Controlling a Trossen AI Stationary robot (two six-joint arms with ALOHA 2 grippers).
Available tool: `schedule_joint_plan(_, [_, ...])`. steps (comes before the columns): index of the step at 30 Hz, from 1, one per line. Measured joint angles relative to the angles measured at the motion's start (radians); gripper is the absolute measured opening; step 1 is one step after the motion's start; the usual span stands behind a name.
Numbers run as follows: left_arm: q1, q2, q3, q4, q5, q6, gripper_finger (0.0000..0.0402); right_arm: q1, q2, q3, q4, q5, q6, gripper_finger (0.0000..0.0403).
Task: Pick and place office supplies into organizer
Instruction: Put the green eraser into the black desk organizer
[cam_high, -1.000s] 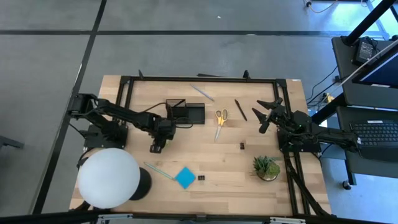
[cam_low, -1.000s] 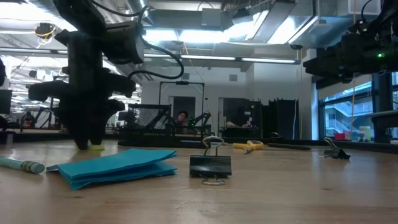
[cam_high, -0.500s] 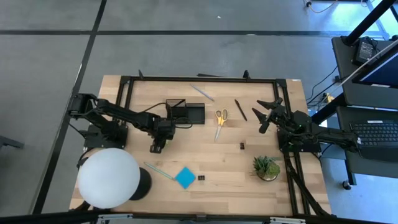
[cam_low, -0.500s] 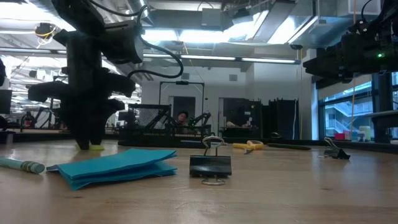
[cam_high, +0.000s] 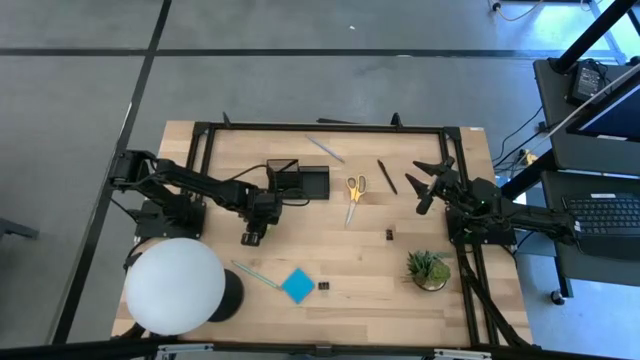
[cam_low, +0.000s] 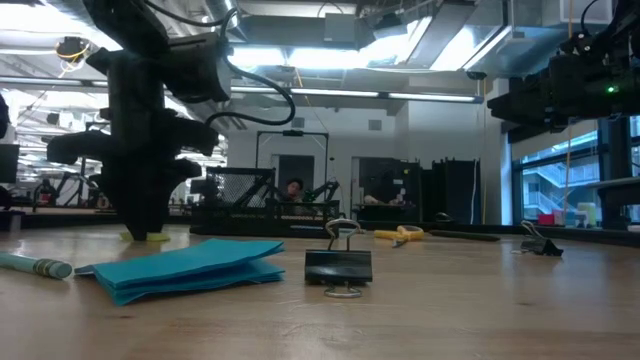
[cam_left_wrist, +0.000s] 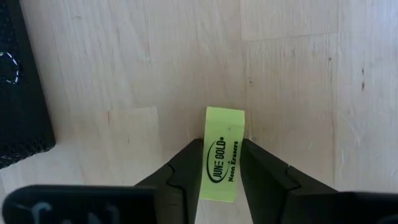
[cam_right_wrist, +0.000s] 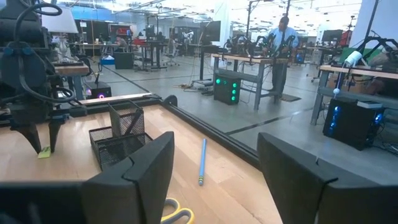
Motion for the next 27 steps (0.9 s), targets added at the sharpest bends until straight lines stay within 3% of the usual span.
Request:
schedule_joint_plan(6, [0.0, 0.002, 0.015, -0.012, 0.002, -0.002, 0.0097, 0.0, 0.0, 0.0, 0.0, 0.0, 0.0, 0.0233])
schedule_joint_plan(18, [0.003, 0.005, 0.168, -0.113, 0.002, 0.016, 0.0097, 0.0, 0.0, 0.0, 0.0, 0.0, 0.0, 0.0233])
schedule_joint_plan(22, [0.005, 0.005, 0.226, -0.142, -0.091, 0.06, 0.0097, 0.0, 0.0, 0.0, 0.0, 0.0, -0.002, 0.0233])
schedule_joint_plan(27, [0.007, 0.003, 0.277, -0.117, -0.285, 0.134, 0.0097, 0.0, 0.0, 0.0, 0.0, 0.0, -0.001, 0.0233])
